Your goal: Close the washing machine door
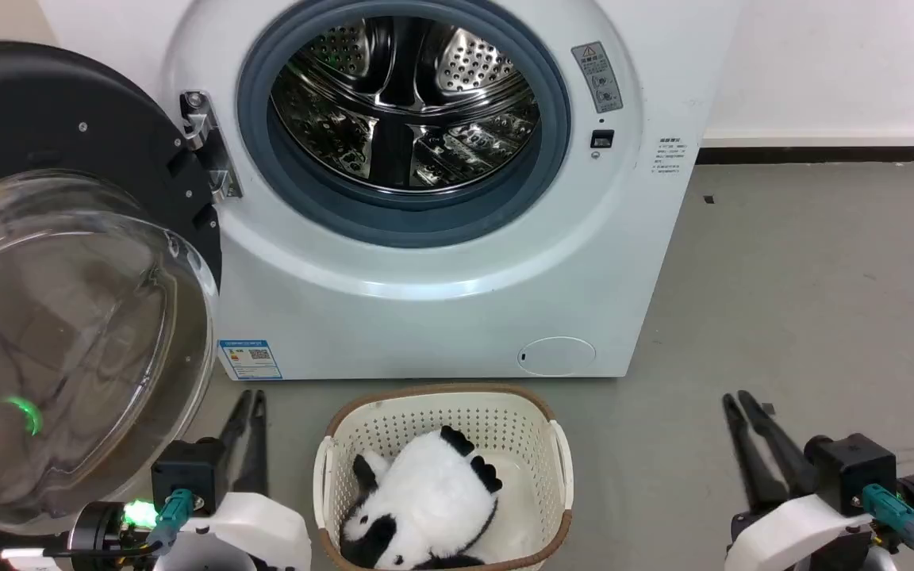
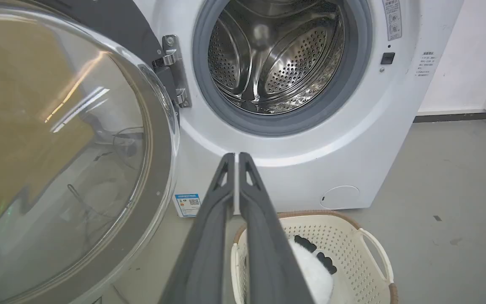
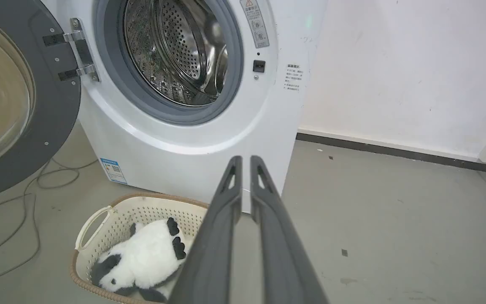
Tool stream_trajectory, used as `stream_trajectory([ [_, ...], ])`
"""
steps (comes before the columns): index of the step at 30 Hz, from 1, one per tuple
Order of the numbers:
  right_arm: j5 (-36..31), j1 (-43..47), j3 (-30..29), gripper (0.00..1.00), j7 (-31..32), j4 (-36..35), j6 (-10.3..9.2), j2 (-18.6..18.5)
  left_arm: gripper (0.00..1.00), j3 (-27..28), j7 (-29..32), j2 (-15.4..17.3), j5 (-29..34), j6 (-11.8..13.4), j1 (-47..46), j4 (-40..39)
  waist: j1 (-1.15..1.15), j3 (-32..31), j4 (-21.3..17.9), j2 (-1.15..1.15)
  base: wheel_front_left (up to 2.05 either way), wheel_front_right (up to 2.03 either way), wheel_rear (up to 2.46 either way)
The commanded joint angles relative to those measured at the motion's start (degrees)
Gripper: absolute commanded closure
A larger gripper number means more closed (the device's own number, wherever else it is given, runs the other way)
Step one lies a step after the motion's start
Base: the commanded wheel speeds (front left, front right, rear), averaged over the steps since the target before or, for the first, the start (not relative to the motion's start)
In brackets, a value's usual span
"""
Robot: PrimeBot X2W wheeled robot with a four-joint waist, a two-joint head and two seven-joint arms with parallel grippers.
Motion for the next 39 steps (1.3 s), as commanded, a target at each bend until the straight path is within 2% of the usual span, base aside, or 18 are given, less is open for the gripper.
stream_trajectory([
  [1,0.0,0.0,0.0,0.00,0.0,0.0,0.00,0.0,0.00,0.0,0.0,0.0,0.0,0.0,0.0,0.0,0.00,0.0,0.0,0.00,0.00,0.00,0.00],
  [20,1.8,0.5,0.1,0.00,-2.1,0.1,0.01,0.0,0.00,-0.6,-2.1,0.0,-0.3,0.0,0.3,0.1,0.00,0.2,0.7,0.00,0.00,0.00,0.00],
  [39,3.6,0.9,1.4,0.00,-4.3,0.3,0.01,0.1,0.00,-0.9,-4.3,0.0,-0.5,0.0,0.9,-0.1,0.00,0.0,5.5,0.00,0.00,0.00,0.00],
])
